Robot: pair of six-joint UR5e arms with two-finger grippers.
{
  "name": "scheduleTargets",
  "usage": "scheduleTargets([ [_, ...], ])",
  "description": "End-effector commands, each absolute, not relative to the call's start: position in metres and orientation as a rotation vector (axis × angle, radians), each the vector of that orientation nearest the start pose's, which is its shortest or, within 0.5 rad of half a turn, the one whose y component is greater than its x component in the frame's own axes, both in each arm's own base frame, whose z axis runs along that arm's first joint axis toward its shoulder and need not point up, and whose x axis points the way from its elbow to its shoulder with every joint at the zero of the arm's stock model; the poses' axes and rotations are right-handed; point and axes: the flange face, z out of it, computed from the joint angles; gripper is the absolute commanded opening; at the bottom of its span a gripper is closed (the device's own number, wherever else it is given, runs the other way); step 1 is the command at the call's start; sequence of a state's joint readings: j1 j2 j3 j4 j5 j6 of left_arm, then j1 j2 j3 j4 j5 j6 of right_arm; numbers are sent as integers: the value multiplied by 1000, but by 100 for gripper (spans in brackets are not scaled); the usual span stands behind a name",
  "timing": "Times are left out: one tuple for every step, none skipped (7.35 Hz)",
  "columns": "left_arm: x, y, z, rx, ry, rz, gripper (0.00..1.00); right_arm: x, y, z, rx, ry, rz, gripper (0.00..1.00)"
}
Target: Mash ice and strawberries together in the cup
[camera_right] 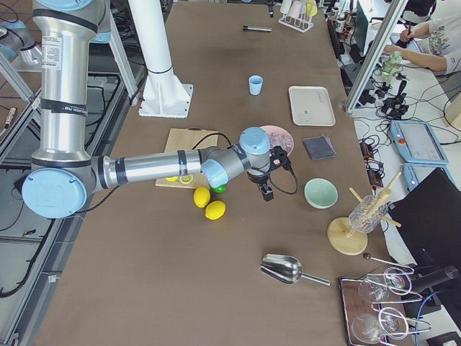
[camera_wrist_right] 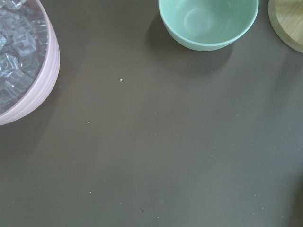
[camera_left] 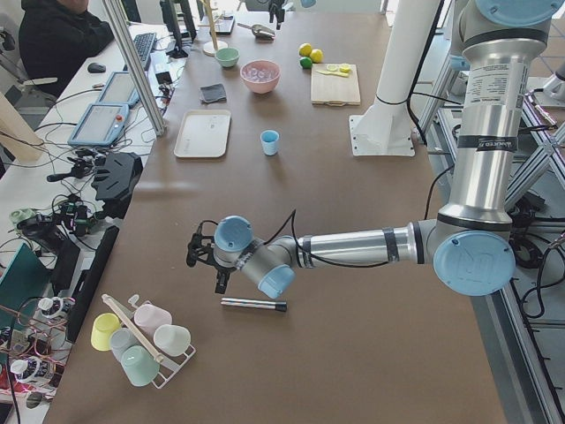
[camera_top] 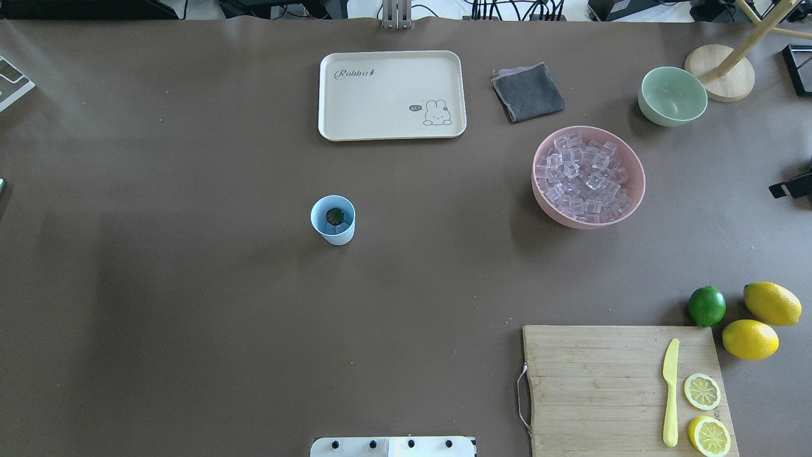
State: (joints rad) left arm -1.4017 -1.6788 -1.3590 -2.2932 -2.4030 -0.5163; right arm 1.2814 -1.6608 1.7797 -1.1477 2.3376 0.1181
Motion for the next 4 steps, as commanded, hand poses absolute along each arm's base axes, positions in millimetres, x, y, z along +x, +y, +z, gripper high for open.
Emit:
scheduleTargets([
  [-39,-614,533,267,935,-37,98,-68,-472,550,348,-852,-355,98],
  [-69,-617,501,250,910,-34,98,-56,-469,562,332,-852,-337,98],
  [-79,-606,487,265,889,-9,98,-49,-466,569,324,-851,-326,98],
  [-81,-585,481,291,887,4,98,-36,-465,567,326,-887,-307,98],
])
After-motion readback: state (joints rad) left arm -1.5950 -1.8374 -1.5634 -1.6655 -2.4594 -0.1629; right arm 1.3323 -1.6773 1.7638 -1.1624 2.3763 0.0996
